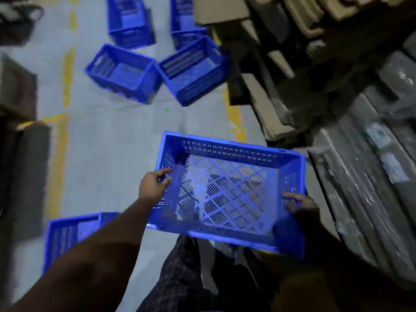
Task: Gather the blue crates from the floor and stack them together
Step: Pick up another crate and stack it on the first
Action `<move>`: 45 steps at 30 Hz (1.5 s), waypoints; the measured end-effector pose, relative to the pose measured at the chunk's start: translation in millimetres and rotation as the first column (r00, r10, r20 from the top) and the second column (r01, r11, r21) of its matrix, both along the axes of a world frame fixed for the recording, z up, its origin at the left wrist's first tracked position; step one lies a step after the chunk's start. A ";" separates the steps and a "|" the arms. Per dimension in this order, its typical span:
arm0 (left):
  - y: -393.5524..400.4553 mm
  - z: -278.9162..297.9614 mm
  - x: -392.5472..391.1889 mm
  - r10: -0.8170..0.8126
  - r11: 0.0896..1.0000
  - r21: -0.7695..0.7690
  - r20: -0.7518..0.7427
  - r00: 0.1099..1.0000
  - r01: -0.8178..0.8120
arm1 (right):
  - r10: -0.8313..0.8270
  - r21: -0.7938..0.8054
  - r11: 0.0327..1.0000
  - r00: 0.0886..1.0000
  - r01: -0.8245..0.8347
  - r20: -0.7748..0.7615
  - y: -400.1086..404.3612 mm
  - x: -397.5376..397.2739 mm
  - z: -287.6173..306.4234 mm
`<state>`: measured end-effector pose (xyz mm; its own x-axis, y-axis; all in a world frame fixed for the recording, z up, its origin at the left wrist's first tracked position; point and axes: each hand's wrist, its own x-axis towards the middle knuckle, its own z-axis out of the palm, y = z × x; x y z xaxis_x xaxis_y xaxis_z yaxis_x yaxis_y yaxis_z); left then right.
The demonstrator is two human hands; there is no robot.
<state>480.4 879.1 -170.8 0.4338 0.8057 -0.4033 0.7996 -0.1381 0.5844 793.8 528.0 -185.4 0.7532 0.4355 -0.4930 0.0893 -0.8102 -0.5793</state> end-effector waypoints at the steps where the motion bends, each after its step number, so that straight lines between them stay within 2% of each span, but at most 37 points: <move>1: -6.6 8.8 -24.9 0.067 0.998 -0.008 0.016 0.998 -0.067 | 0.079 0.021 0.997 0.997 -0.079 0.023 17.6 -4.4 10.1; 4: -30.4 30.1 -101.5 0.279 0.960 -0.003 0.046 0.959 -0.279 | 0.281 0.023 0.959 0.958 -0.282 0.050 77.8 -25.1 39.5; 7: -60.5 42.2 -184.4 0.500 0.866 -0.018 0.068 0.863 -0.500 | 0.479 0.003 0.877 0.875 -0.480 0.068 140.8 -56.6 48.6; 11: -111.7 56.8 -281.3 0.734 0.676 -0.038 0.120 0.668 -0.736 | 0.716 -0.007 0.695 0.692 -0.719 0.092 229.8 -130.5 61.1; 16: -180.8 60.3 -385.3 0.908 0.396 -0.009 0.152 0.390 -0.918 | 0.897 -0.033 0.437 0.433 -0.899 0.088 312.2 -258.2 81.9; 19: -214.6 59.1 -434.7 0.955 0.260 0.017 0.141 0.260 -0.965 | 0.947 -0.021 0.305 0.301 -0.952 0.114 347.5 -332.0 77.9; 22: -238.3 54.6 -473.6 0.977 0.159 0.039 0.137 0.163 -0.987 | 0.969 0.001 0.214 0.213 -0.977 0.124 369.2 -400.2 80.9; 31: -245.1 30.1 -528.3 0.996 -0.038 0.031 0.076 -0.035 -0.999 | 0.994 -0.063 -0.040 -0.046 -0.997 0.100 436.7 -523.8 49.4; 37: -199.8 -29.4 -543.8 0.989 -0.149 0.011 0.024 -0.149 -0.989 | 0.987 -0.103 -0.155 -0.158 -0.983 0.025 519.8 -590.1 -25.1; 45: -131.2 -157.7 -594.7 0.969 -0.244 -0.004 0.039 -0.244 -0.970 | 0.956 -0.125 -0.286 -0.292 -0.950 0.029 623.7 -685.6 -142.5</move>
<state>-114.3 748.0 -328.5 -0.8893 0.2396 -0.3895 -0.0581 0.7857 0.6159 108.2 1151.6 -327.9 -0.5784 0.6272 -0.5216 0.8083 0.3541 -0.4705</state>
